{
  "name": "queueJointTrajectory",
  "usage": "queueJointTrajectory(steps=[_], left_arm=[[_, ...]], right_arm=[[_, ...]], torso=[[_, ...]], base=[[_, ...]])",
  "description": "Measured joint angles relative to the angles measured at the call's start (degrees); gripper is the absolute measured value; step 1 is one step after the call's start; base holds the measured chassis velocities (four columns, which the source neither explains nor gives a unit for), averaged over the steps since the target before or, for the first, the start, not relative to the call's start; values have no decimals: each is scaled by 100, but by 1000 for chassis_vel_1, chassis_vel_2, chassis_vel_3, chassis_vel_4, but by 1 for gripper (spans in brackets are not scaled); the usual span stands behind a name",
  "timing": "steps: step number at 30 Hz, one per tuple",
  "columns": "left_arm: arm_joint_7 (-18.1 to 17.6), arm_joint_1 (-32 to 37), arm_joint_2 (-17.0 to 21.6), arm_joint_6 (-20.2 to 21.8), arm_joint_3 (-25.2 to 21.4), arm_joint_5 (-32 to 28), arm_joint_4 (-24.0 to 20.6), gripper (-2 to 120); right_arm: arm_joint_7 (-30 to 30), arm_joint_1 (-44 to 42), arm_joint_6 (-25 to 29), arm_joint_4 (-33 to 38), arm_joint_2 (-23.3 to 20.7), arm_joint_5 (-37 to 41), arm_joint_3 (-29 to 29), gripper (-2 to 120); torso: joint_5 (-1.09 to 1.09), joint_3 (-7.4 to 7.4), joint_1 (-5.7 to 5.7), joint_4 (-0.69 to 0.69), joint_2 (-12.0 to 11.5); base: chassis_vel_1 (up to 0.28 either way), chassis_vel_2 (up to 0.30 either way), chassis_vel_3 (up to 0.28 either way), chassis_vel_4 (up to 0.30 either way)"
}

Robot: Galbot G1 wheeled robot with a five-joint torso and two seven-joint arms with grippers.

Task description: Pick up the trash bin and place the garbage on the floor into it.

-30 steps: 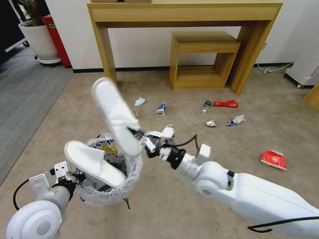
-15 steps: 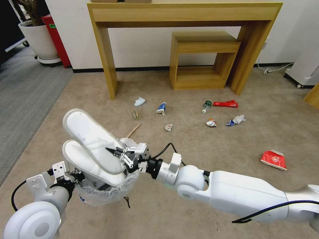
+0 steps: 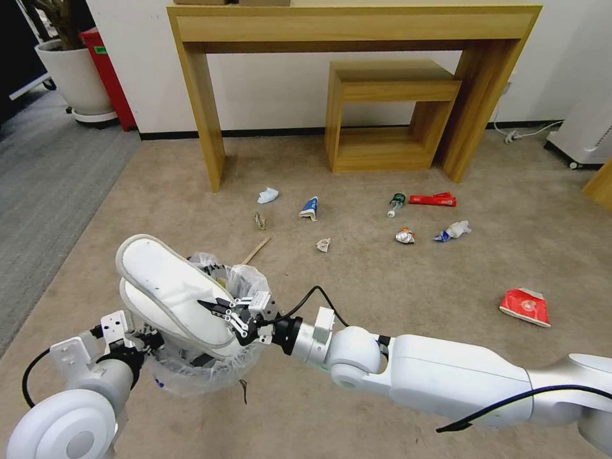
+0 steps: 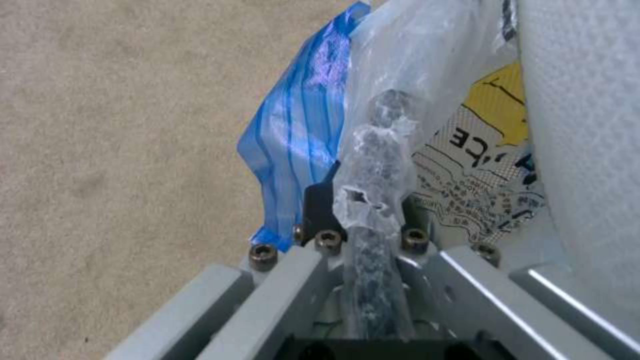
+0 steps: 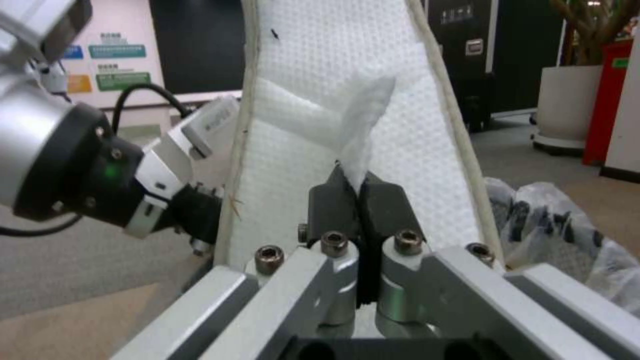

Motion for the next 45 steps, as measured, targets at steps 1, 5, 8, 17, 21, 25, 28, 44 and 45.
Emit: queueJointTrajectory(steps=[1,5,8,17,21,25,28,44,45], left_arm=[[1,13,-7,0,3,3,-17,0],[5,59,-20,0,2,7,-70,0],[7,83,-20,0,-16,8,-101,0],[12,137,-39,-4,-34,3,-195,0],[12,155,-42,-5,-34,-4,-232,0],[13,165,-37,-6,-34,-9,-238,0],[13,177,-32,-6,-34,-15,-259,0],[16,189,0,-24,-34,-42,-263,0],[16,192,-7,-24,-33,-41,-264,0]], right_arm=[[-1,34,8,-71,47,-38,-37,0],[-53,120,61,-311,243,-161,-141,0],[-77,165,64,-408,354,-190,-206,0],[-139,295,88,-742,636,-293,-373,0],[-194,305,146,-889,724,-386,-401,0],[-205,301,157,-935,742,-428,-415,0],[-221,293,208,-1091,801,-610,-420,0],[-203,356,139,-1112,659,-932,-339,38],[-200,360,136,-1089,659,-928,-339,44]], torso=[[0,0,0,0,0],[0,0,0,0,0],[0,0,0,0,0],[0,0,0,0,0],[0,0,0,0,0],[0,0,0,0,0],[0,0,0,0,0],[0,0,0,0,0],[1,0,0,0,0]], base=[[0,0,0,0],[0,0,0,0],[0,0,0,0],[0,0,0,0],[0,0,0,0],[0,0,0,0],[0,0,0,0],[0,0,0,0],[0,0,0,0]])
